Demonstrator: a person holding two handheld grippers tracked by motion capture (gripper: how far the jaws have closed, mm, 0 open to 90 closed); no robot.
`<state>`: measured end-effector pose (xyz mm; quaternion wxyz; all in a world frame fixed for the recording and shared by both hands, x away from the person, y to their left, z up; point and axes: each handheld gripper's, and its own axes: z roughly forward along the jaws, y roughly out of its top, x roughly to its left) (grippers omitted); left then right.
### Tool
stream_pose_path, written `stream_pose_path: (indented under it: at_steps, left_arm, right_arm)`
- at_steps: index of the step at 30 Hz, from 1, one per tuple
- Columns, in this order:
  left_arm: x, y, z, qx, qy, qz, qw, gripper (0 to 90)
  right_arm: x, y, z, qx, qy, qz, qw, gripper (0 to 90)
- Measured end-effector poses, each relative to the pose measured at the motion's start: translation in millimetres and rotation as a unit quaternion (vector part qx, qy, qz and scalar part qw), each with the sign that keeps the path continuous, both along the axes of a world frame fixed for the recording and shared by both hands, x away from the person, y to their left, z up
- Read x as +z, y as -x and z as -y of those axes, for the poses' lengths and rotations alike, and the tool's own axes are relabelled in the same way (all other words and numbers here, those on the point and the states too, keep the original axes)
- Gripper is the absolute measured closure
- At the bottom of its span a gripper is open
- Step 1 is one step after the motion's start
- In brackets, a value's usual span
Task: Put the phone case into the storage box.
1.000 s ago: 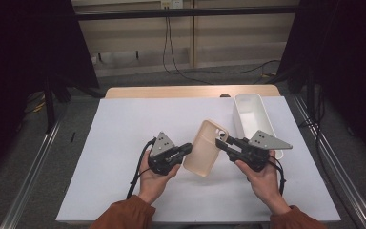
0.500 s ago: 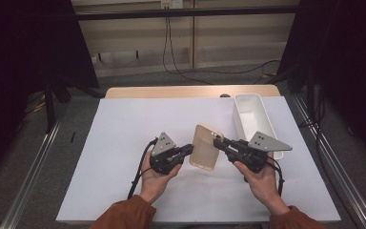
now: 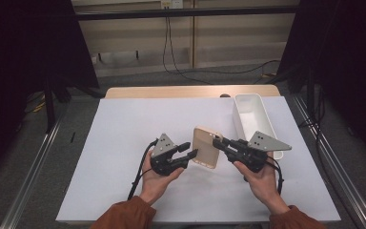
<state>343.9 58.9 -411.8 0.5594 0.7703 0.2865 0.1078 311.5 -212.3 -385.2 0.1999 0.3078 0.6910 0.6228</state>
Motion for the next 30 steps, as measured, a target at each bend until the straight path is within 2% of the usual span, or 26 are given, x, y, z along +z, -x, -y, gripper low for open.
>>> stream_pose_path:
  at_steps: [3, 5, 8, 11, 13, 17, 20, 22, 26, 30]
  left_arm:
    - [0.7, 0.7, -0.2, -0.001, 0.003, 0.005, 1.0, 48.8]
    - [1.0, 1.2, -0.3, 0.002, 0.008, 0.003, 1.0, 39.1]
    - [2.1, 1.4, -1.5, 0.005, 0.011, 0.008, 0.9999, 30.3]
    - [3.7, 1.8, -4.8, 0.007, 0.007, 0.013, 0.9999, 22.2]
    - [4.3, 1.2, -7.2, 0.003, 0.019, 0.003, 0.9998, 16.5]
    - [7.8, 1.3, -14.6, 0.019, 0.015, 0.021, 0.9995, 10.6]
    - [10.3, 4.1, -22.2, 0.027, 0.012, 0.024, 0.9993, 5.0]
    - [11.5, 6.6, -27.8, 0.029, 0.014, 0.031, 0.999, 4.7]
    - [14.8, 8.9, -38.4, 0.055, 0.019, 0.043, 0.9974, 3.6]
    - [17.1, 9.8, -52.6, 0.058, 0.021, 0.053, 0.9967, 3.1]
  right_arm:
    - [0.0, 0.3, 1.3, 0.0, 0.003, 0.001, 1.0, 80.8]
    - [-0.2, -0.1, 2.8, -0.002, 0.005, 0.001, 1.0, 80.8]
    - [-0.2, -1.3, 5.2, -0.004, 0.004, 0.004, 1.0, 80.8]
    - [0.3, -1.6, 7.4, -0.006, 0.003, 0.004, 1.0, 80.8]
    - [0.8, -1.6, 8.8, -0.008, 0.001, 0.005, 1.0, 80.8]
    - [1.2, -2.6, 10.8, -0.008, -0.001, 0.006, 1.0, 80.8]
    - [1.3, -2.8, 12.4, -0.01, -0.002, 0.007, 0.9999, 80.7]
    - [1.7, -2.8, 13.1, -0.012, -0.002, 0.01, 0.9999, 80.8]
    - [2.0, -2.3, 13.8, -0.014, 0.0, 0.009, 0.9999, 80.7]
    - [2.5, -1.9, 16.0, -0.015, 0.002, 0.012, 0.9998, 80.7]
